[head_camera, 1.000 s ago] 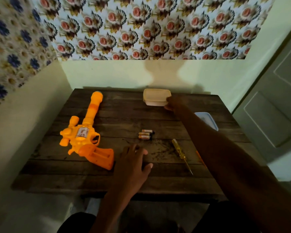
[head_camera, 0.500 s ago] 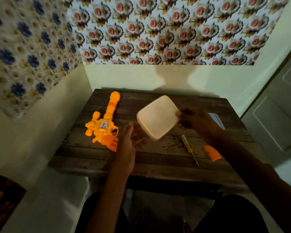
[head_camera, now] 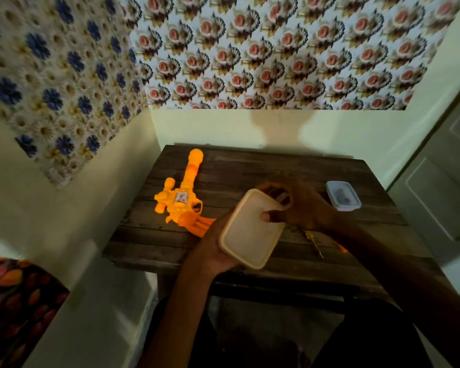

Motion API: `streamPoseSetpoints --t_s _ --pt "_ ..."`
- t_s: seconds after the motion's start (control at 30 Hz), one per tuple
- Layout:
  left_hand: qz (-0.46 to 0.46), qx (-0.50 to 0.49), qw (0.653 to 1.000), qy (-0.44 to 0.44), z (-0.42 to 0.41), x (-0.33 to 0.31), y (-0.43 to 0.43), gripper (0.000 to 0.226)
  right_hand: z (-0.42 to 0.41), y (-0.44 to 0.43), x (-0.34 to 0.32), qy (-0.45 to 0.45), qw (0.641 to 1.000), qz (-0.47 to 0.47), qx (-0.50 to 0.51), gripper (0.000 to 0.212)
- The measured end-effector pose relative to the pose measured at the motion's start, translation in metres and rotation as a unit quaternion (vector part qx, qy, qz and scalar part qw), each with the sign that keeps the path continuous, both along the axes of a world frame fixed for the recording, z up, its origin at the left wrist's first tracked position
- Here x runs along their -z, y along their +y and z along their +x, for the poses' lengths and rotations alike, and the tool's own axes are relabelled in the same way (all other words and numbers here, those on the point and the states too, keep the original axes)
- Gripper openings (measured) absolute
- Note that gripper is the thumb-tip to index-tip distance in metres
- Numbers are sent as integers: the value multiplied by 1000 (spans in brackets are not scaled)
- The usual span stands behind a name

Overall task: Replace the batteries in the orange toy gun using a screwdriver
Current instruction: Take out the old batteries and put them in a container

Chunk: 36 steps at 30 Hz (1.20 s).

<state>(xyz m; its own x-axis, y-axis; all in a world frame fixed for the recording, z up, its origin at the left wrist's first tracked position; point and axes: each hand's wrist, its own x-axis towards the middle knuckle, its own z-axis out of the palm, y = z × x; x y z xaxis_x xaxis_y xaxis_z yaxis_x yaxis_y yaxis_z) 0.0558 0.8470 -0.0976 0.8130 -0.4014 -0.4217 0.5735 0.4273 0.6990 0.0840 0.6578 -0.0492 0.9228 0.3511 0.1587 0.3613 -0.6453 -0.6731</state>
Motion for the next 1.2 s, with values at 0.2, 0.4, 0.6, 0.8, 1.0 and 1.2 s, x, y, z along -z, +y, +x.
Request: streamPoseSetpoints --t_s 0.2,0.4,0.6,0.8,1.0,1.2 --pt "15 1 1000 -6 -3 13 14 24 -12 9 10 -69 997 -22 -11 53" --pt "-15 -14 1000 -24 2 14 5 29 -9 13 10 -43 995 -58 64 54" --pt "15 -29 997 -76 8 8 -7 36 -7 10 11 -18 982 51 182 48" --pt "-17 -131 988 -79 23 12 3 45 -21 5 -14 -64 985 81 141 35" --pt "-44 -262 962 -60 38 12 9 50 -17 -20 -44 -178 966 91 164 19" --pt "-56 -193 979 -33 34 19 -5 47 55 -43 27 -168 942 -75 279 14"
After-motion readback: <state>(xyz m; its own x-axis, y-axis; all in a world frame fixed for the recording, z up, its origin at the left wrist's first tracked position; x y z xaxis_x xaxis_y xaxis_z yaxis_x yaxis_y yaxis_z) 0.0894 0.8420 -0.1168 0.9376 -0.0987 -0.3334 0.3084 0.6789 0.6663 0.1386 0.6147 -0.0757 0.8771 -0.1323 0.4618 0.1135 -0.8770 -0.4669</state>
